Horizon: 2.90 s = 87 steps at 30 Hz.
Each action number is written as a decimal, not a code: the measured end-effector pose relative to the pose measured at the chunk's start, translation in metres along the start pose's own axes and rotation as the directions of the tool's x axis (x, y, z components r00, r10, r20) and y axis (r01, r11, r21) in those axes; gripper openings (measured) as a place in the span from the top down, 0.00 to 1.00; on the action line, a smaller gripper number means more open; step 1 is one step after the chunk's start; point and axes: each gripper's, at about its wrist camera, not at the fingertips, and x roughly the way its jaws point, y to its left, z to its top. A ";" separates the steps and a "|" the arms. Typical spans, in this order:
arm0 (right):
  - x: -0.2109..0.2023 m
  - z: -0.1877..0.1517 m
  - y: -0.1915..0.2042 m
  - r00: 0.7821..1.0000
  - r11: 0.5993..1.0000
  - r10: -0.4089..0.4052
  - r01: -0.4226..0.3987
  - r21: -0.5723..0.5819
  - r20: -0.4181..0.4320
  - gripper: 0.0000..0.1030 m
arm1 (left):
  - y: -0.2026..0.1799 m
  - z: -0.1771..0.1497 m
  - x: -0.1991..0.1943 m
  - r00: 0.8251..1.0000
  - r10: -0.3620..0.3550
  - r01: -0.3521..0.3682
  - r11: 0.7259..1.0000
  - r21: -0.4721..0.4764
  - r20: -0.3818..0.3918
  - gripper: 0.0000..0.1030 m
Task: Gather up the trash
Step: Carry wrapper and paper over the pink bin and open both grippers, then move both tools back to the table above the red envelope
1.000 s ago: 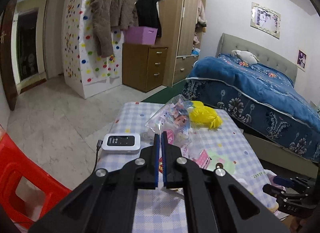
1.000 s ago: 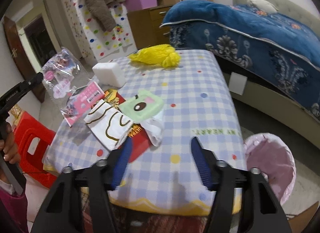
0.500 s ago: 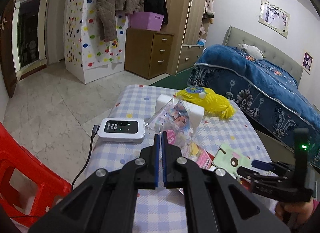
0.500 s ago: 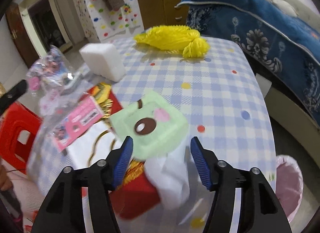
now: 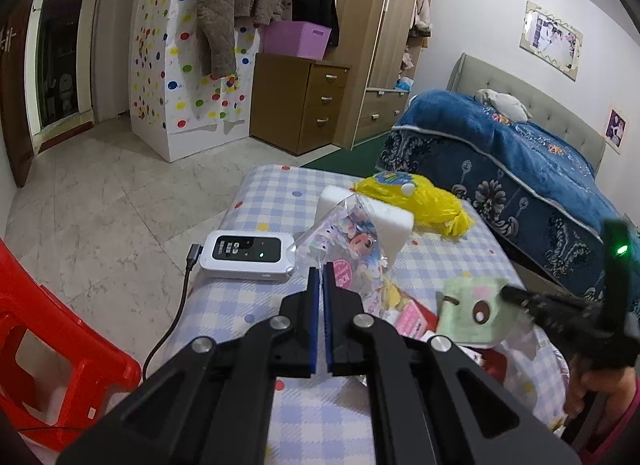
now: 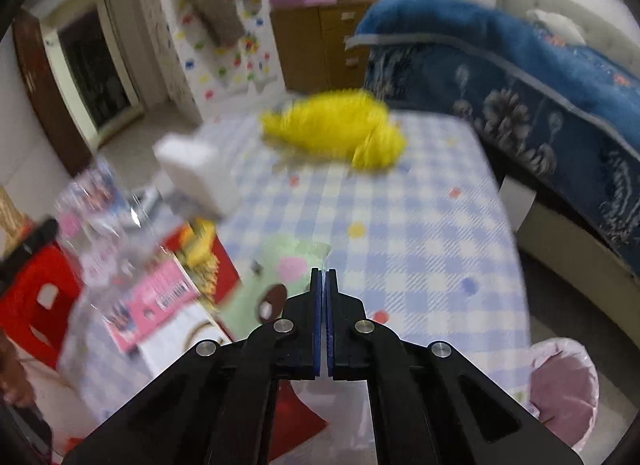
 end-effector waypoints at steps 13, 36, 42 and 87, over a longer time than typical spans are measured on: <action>-0.111 -0.042 -0.032 0.990 0.992 -0.050 0.034 0.123 0.133 0.99 | -0.067 0.011 -0.054 0.979 -0.199 0.195 0.978 0.071 0.053 1.00; -0.206 -0.172 -0.190 0.954 0.861 -0.280 0.198 0.468 0.112 0.99 | -0.310 -0.070 -0.050 0.883 -0.446 0.463 0.779 0.422 -0.146 1.00; -0.190 -0.183 -0.220 0.955 0.832 -0.289 0.219 0.509 0.061 0.99 | -0.348 -0.087 -0.022 0.881 -0.432 0.471 0.756 0.454 -0.195 1.00; -0.129 -0.109 -0.074 0.995 0.972 -0.102 0.097 0.212 0.016 0.70 | -0.117 -0.068 -0.029 0.983 -0.119 0.158 0.940 0.302 -0.143 0.44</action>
